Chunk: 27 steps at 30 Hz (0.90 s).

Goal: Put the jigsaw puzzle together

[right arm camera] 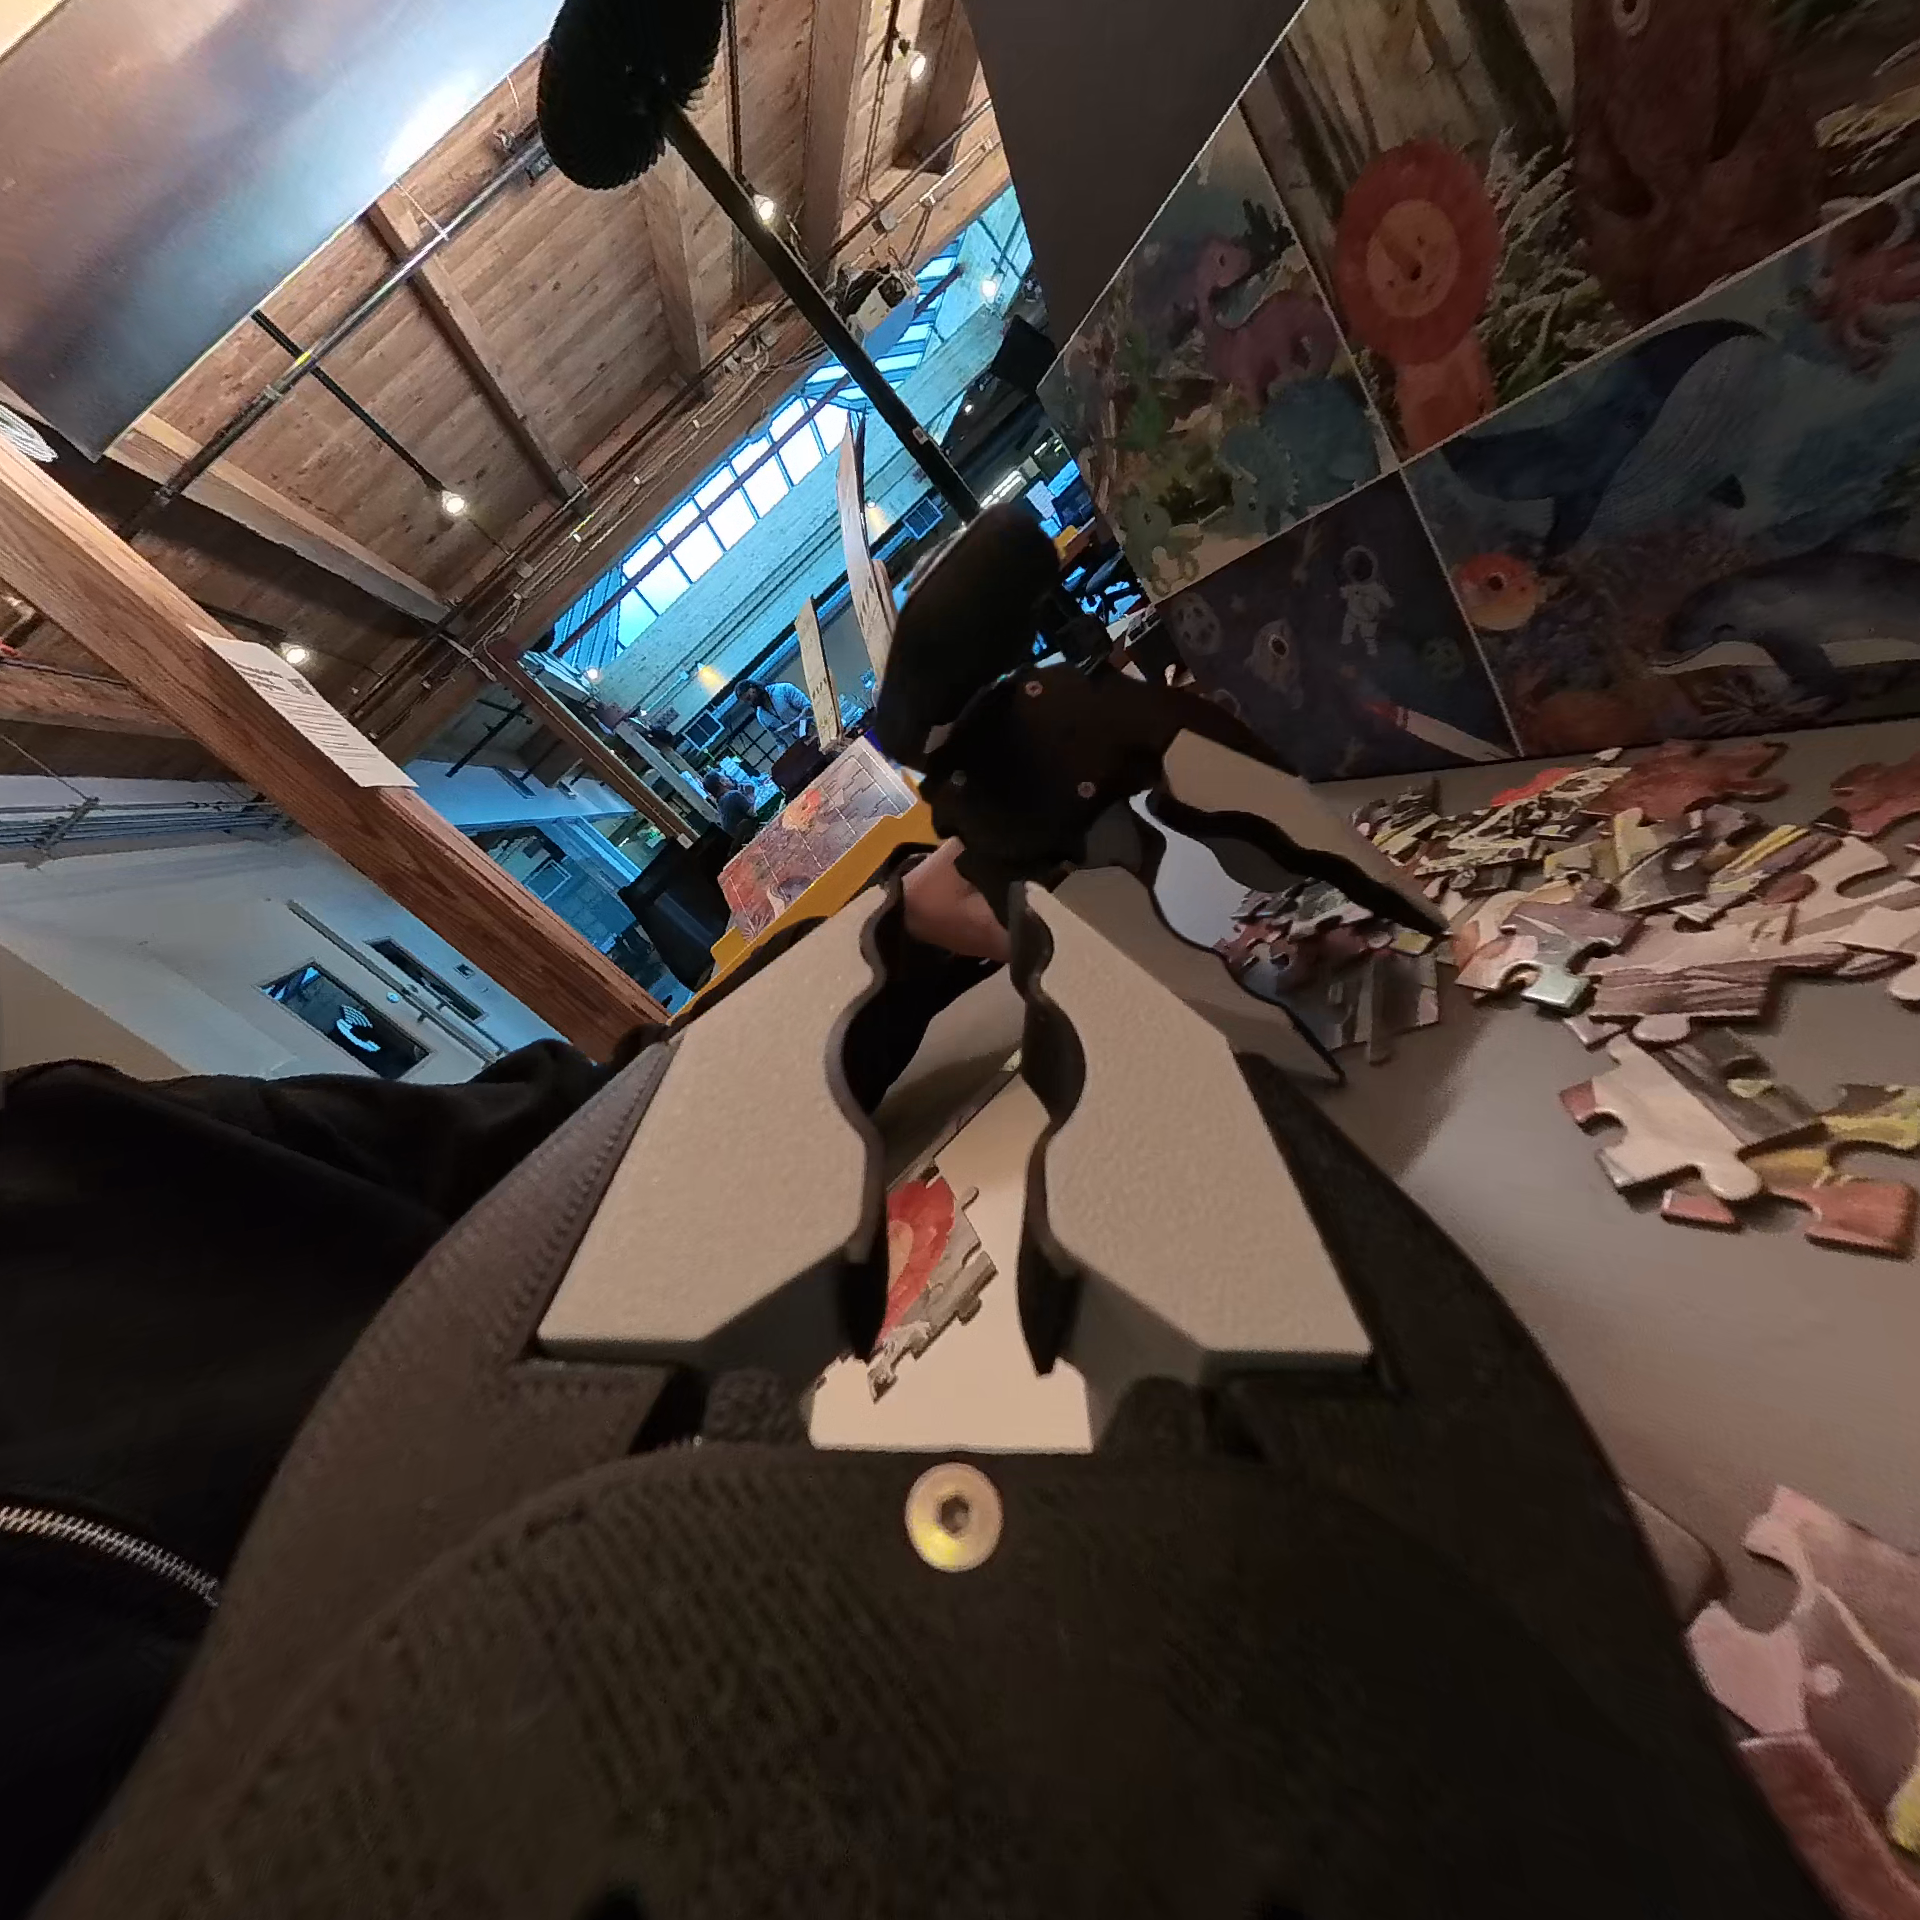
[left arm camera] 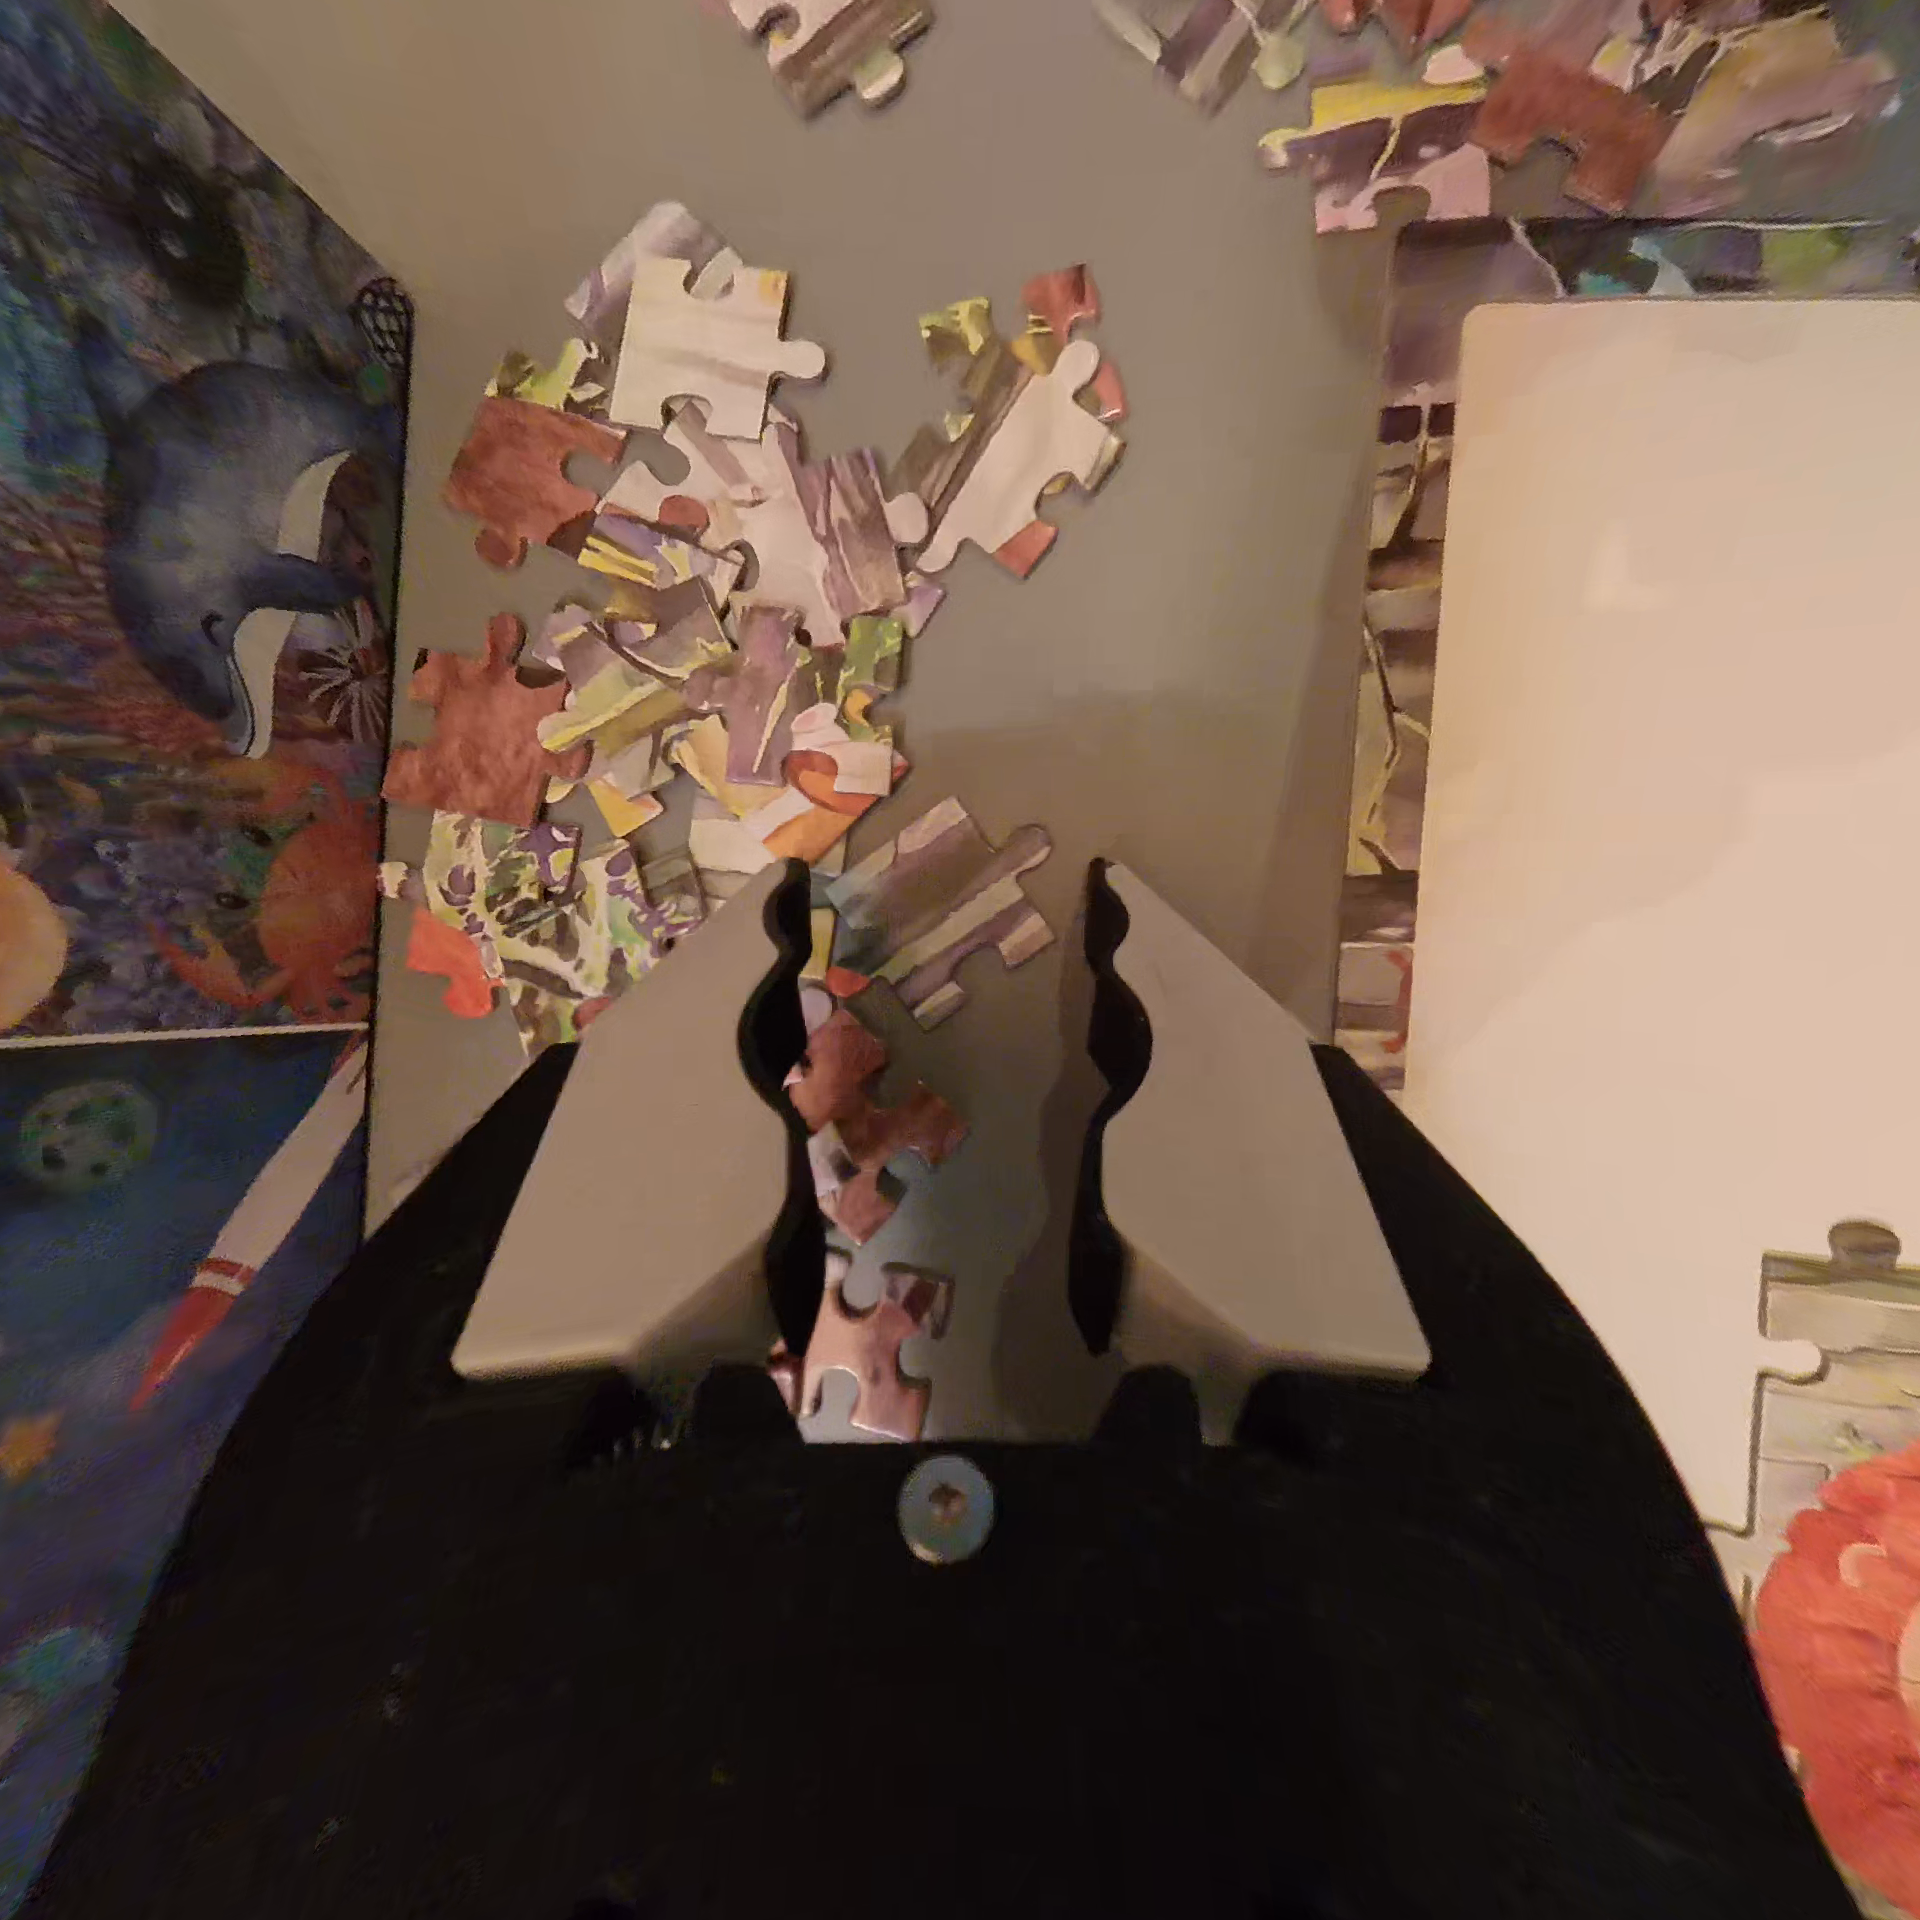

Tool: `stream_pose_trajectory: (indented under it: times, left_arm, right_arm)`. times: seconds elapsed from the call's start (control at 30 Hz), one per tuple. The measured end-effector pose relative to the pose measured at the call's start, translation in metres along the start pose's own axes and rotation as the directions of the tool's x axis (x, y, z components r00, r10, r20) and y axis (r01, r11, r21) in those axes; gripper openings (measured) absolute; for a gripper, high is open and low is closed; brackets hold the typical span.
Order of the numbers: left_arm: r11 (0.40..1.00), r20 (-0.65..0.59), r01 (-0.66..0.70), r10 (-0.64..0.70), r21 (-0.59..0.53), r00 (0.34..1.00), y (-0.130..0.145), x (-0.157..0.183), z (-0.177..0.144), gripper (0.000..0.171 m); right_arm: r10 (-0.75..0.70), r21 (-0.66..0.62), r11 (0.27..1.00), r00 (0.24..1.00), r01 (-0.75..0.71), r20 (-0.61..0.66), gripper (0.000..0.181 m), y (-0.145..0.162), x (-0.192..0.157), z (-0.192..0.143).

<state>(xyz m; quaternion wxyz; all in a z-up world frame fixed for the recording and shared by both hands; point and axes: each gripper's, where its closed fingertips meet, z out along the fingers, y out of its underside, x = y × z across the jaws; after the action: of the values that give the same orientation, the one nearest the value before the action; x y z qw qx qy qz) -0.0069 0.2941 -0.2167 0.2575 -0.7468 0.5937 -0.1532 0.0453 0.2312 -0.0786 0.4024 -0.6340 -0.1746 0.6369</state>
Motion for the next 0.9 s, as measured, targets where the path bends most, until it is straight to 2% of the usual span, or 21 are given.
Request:
stream_pose_trajectory:
  times: [0.03,0.13,0.27,0.37,0.43,0.5,0.53,0.6,0.73,0.9]
  left_arm:
    - [1.000,-0.008,0.006,-0.007,-0.012,1.000,0.001,0.000,0.000,0.053]
    - [1.000,-0.040,0.030,-0.030,-0.001,0.999,0.002,0.005,0.000,0.038]
    - [0.997,-0.044,0.070,-0.069,0.031,0.997,0.002,0.008,-0.001,0.035]
    - [0.996,-0.121,0.087,-0.083,0.023,0.989,0.003,0.024,-0.006,0.030]
    - [0.998,-0.112,0.063,-0.061,0.013,0.992,0.005,0.029,-0.008,0.032]
    - [0.999,-0.028,0.027,-0.026,0.020,0.999,0.005,0.020,-0.009,0.038]
    - [0.999,0.004,0.029,-0.029,0.030,1.000,0.004,0.014,-0.009,0.046]
    - [0.997,0.026,0.075,-0.076,0.036,0.997,0.004,0.006,-0.006,0.048]
    - [0.988,-0.007,0.149,-0.149,0.047,0.989,0.003,0.005,-0.002,0.049]
    - [0.989,-0.049,0.147,-0.147,0.004,0.988,0.007,0.017,-0.005,0.048]
  right_arm:
    - [0.000,0.001,1.000,1.000,0.000,0.002,0.017,-0.001,-0.001,0.000]
    - [0.004,0.007,1.000,1.000,-0.004,0.015,0.018,-0.002,-0.004,-0.001]
    - [0.003,0.017,1.000,1.000,-0.003,0.025,0.018,-0.005,-0.007,-0.002]
    - [0.001,0.021,1.000,1.000,-0.002,0.021,0.018,-0.006,-0.006,-0.003]
    - [0.004,0.025,1.000,1.000,-0.005,0.020,0.018,-0.007,-0.005,-0.004]
    - [0.008,0.027,1.000,1.000,-0.008,0.021,0.018,-0.007,-0.005,-0.004]
    - [0.007,0.028,1.000,1.000,-0.008,0.020,0.018,-0.007,-0.005,-0.004]
    - [0.006,0.027,1.000,1.000,-0.006,0.018,0.018,-0.007,-0.004,-0.004]
    - [0.008,0.025,1.000,1.000,-0.009,0.013,0.018,-0.006,-0.002,-0.005]
    - [0.016,0.028,0.999,1.000,-0.016,0.020,0.018,-0.007,-0.003,-0.006]
